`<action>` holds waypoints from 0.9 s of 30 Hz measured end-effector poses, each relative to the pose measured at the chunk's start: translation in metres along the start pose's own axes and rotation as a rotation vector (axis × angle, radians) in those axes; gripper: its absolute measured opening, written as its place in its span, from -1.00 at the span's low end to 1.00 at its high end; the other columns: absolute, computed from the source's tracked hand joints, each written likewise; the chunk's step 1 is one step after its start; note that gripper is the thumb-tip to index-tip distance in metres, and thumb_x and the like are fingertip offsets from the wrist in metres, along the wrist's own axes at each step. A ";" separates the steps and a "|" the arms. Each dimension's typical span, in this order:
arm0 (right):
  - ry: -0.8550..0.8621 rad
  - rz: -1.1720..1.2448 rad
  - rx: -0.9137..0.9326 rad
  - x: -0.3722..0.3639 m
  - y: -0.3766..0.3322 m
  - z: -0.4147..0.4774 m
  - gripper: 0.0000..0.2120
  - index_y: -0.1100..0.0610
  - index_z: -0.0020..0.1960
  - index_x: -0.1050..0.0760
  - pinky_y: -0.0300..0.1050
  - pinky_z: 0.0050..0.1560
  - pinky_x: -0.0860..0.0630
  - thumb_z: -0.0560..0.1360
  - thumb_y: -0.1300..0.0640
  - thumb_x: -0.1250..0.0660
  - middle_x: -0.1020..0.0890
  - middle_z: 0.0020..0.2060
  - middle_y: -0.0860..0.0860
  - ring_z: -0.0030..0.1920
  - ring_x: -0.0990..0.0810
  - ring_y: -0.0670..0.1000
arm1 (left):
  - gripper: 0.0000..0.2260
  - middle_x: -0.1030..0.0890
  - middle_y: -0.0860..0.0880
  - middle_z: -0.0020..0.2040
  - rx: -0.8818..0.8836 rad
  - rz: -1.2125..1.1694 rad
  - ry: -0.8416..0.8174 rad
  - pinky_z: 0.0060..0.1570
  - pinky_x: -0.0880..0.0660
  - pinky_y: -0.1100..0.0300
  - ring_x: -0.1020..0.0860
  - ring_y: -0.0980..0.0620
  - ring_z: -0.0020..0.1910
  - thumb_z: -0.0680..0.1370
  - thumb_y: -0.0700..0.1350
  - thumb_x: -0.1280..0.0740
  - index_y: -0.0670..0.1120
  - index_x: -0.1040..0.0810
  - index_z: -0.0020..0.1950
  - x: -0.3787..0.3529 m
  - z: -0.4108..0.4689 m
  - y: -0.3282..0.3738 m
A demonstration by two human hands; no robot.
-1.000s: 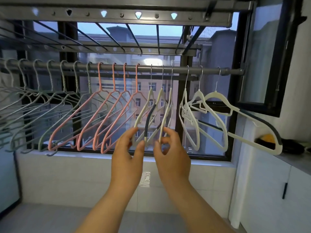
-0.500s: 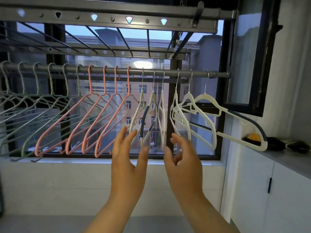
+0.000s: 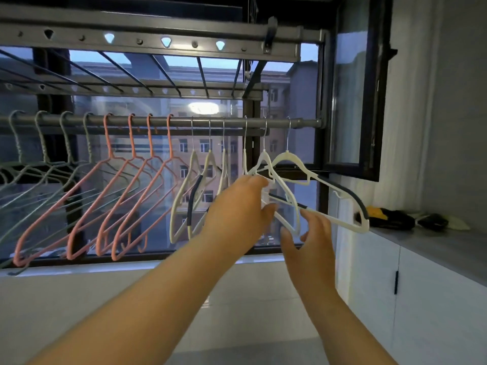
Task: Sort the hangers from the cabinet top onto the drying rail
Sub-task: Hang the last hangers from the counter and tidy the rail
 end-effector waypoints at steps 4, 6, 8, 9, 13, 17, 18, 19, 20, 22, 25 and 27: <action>-0.053 0.002 -0.043 -0.009 0.001 0.005 -0.67 0.17 0.28 -0.36 -0.03 0.10 -0.52 0.53 0.15 -0.25 -0.45 0.18 0.09 0.11 -0.51 0.11 | -0.58 -0.45 -0.06 0.24 0.026 0.231 -0.116 0.00 -0.43 0.10 -0.50 -0.09 0.13 0.48 -0.07 -0.33 -0.05 -0.34 0.31 -0.012 0.015 0.003; -0.042 0.022 -0.012 -0.011 -0.001 0.007 -0.71 0.17 0.25 -0.39 -0.11 0.05 -0.51 0.54 0.15 -0.22 -0.49 0.13 0.08 0.06 -0.53 0.04 | -0.60 -0.46 -0.07 0.22 0.012 0.283 -0.139 -0.01 -0.45 0.11 -0.52 -0.09 0.10 0.47 -0.11 -0.33 -0.05 -0.35 0.29 -0.017 0.014 0.002; -0.025 0.013 0.019 -0.013 -0.002 0.008 -0.73 0.17 0.23 -0.41 -0.21 -0.03 -0.46 0.55 0.18 -0.21 -0.52 0.10 0.09 -0.02 -0.48 -0.05 | -0.62 -0.46 -0.06 0.20 -0.008 0.303 -0.146 0.01 -0.47 0.10 -0.52 -0.09 0.08 0.47 -0.14 -0.33 -0.05 -0.38 0.27 -0.021 0.012 0.000; -0.017 0.008 0.029 -0.014 -0.002 0.007 -0.74 0.17 0.23 -0.42 -0.25 -0.06 -0.41 0.55 0.19 -0.20 -0.52 0.09 0.09 -0.04 -0.44 -0.09 | -0.62 -0.46 -0.05 0.20 -0.007 0.304 -0.150 0.00 -0.47 0.10 -0.52 -0.08 0.08 0.47 -0.16 -0.33 -0.04 -0.38 0.27 -0.022 0.011 -0.002; -0.007 -0.028 0.069 -0.019 -0.005 0.004 -0.72 0.15 0.25 -0.42 -0.38 -0.11 -0.32 0.55 0.18 -0.20 -0.52 0.11 0.05 -0.02 -0.45 -0.09 | -0.60 -0.43 -0.06 0.24 0.022 0.320 -0.166 -0.01 -0.46 0.14 -0.51 -0.07 0.10 0.47 -0.22 -0.31 -0.05 -0.38 0.29 -0.020 0.011 -0.009; -0.027 -0.060 0.089 -0.026 -0.011 0.001 -0.71 0.16 0.25 -0.43 -0.26 0.06 -0.38 0.53 0.18 -0.23 -0.55 0.12 0.07 0.12 -0.51 0.02 | -0.60 -0.43 -0.07 0.25 0.055 0.340 -0.185 0.05 -0.47 0.12 -0.50 -0.08 0.13 0.47 -0.23 -0.31 -0.06 -0.38 0.29 -0.020 0.010 -0.016; -0.034 -0.067 0.086 -0.027 -0.012 0.001 -0.70 0.15 0.25 -0.43 -0.27 0.07 -0.37 0.53 0.17 -0.23 -0.55 0.13 0.07 0.13 -0.50 0.02 | -0.61 -0.44 -0.07 0.25 0.058 0.341 -0.175 0.04 -0.47 0.12 -0.50 -0.08 0.12 0.47 -0.23 -0.31 -0.05 -0.38 0.29 -0.019 0.010 -0.017; -0.036 -0.066 0.090 -0.029 -0.013 0.000 -0.70 0.15 0.25 -0.43 -0.29 0.06 -0.35 0.53 0.16 -0.23 -0.55 0.13 0.06 0.12 -0.50 0.01 | -0.61 -0.45 -0.07 0.24 0.056 0.341 -0.163 0.03 -0.47 0.13 -0.51 -0.07 0.11 0.47 -0.24 -0.31 -0.05 -0.39 0.29 -0.019 0.009 -0.017; -0.036 -0.061 0.098 -0.030 -0.014 -0.001 -0.71 0.15 0.25 -0.43 -0.31 0.05 -0.33 0.53 0.15 -0.23 -0.55 0.13 0.06 0.12 -0.50 0.00 | -0.61 -0.46 -0.06 0.23 0.050 0.342 -0.150 0.01 -0.47 0.14 -0.52 -0.07 0.10 0.47 -0.24 -0.31 -0.05 -0.40 0.28 -0.018 0.009 -0.018; -0.046 -0.054 0.115 -0.032 -0.017 -0.002 -0.70 0.14 0.26 -0.42 -0.35 0.04 -0.31 0.54 0.15 -0.21 -0.54 0.15 0.06 0.12 -0.49 -0.01 | -0.61 -0.47 -0.06 0.22 0.047 0.342 -0.130 0.02 -0.47 0.15 -0.52 -0.06 0.09 0.47 -0.25 -0.32 -0.05 -0.41 0.28 -0.017 0.008 -0.019; -0.075 -0.030 0.121 -0.036 -0.021 -0.003 -0.70 0.13 0.28 -0.40 -0.40 -0.01 -0.30 0.56 0.15 -0.19 -0.52 0.16 0.04 0.12 -0.48 -0.05 | -0.62 -0.47 -0.06 0.22 0.045 0.340 -0.126 0.03 -0.47 0.15 -0.51 -0.06 0.10 0.47 -0.24 -0.32 -0.06 -0.42 0.27 -0.016 0.008 -0.019; -0.086 0.000 0.106 -0.037 -0.020 -0.003 -0.70 0.13 0.28 -0.40 -0.42 -0.04 -0.31 0.56 0.16 -0.19 -0.52 0.15 0.05 0.10 -0.50 -0.04 | -0.63 -0.48 -0.05 0.21 0.038 0.334 -0.119 0.03 -0.47 0.15 -0.52 -0.06 0.09 0.47 -0.22 -0.33 -0.06 -0.43 0.26 -0.016 0.007 -0.019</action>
Point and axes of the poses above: each hand's wrist, its own z-axis towards the middle knuckle, its own x-axis out of the back of the hand, y = z × x, the point moved 5 cm from there along z, towards the middle knuckle
